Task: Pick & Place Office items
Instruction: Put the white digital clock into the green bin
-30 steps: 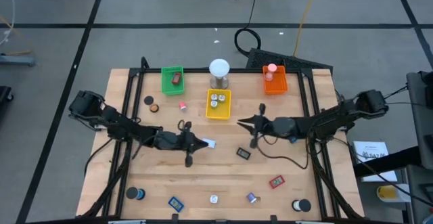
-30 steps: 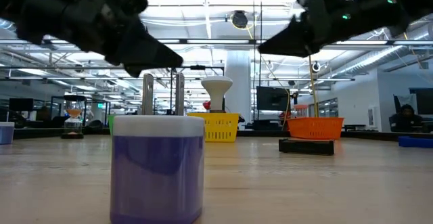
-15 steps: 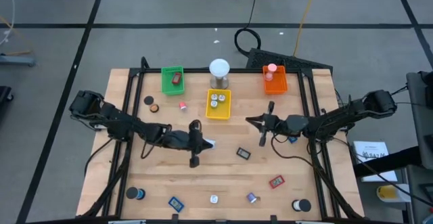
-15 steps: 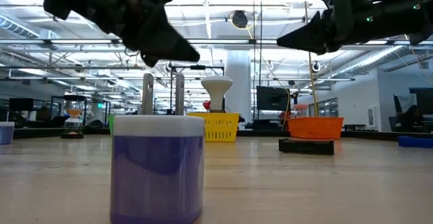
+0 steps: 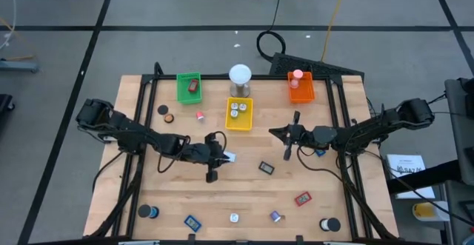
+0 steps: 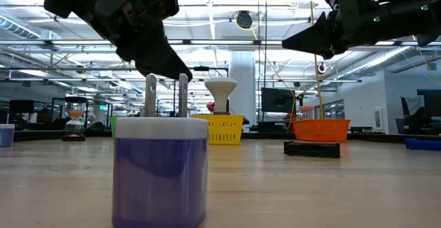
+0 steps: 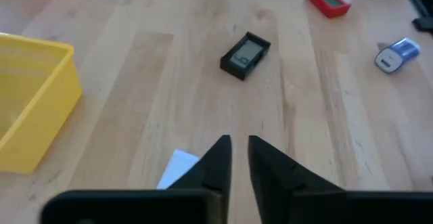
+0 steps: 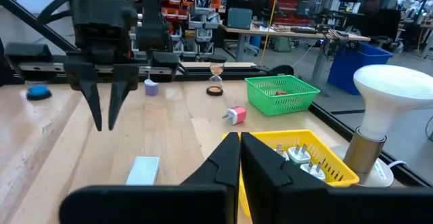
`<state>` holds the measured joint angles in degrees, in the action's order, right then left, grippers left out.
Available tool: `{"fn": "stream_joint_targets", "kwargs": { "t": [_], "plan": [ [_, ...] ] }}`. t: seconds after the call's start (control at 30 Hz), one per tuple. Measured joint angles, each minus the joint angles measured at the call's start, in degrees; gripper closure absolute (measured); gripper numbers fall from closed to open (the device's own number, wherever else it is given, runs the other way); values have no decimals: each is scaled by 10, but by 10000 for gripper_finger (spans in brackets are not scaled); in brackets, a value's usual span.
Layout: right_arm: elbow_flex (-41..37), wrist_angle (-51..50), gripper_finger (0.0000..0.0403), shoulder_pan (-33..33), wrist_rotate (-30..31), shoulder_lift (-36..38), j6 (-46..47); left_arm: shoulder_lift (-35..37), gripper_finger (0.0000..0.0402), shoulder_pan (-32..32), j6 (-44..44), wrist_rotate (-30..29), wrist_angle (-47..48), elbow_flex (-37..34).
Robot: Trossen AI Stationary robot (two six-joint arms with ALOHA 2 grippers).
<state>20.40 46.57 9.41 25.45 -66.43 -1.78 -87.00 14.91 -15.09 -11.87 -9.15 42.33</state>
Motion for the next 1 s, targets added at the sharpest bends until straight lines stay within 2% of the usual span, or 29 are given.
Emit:
{"fn": "stream_joint_targets", "kwargs": {
  "t": [0.17, 0.27, 0.37, 0.57, 0.8, 1.0],
  "plan": [
    [0, -1, 399, 0, 0, 0, -3, 0, 290, -29, -1, 2, 80, 44],
    [0, -1, 399, 0, 0, 0, -4, 0, 258, -44, 17, 32, 117, 71],
    [0, -1, 399, 0, 0, 0, -4, 0, 228, -48, 43, 59, 140, 93],
    [0, -1, 399, 0, 0, 0, -4, 0, 177, -52, 54, 60, 158, 121],
    [0, -1, 399, 0, 0, 0, -4, -51, 150, -72, 49, 81, 174, 138],
    [-2, -7, 399, 0, -1, 0, -4, -113, 148, -69, 107, 89, 215, 165]
  ]
}}
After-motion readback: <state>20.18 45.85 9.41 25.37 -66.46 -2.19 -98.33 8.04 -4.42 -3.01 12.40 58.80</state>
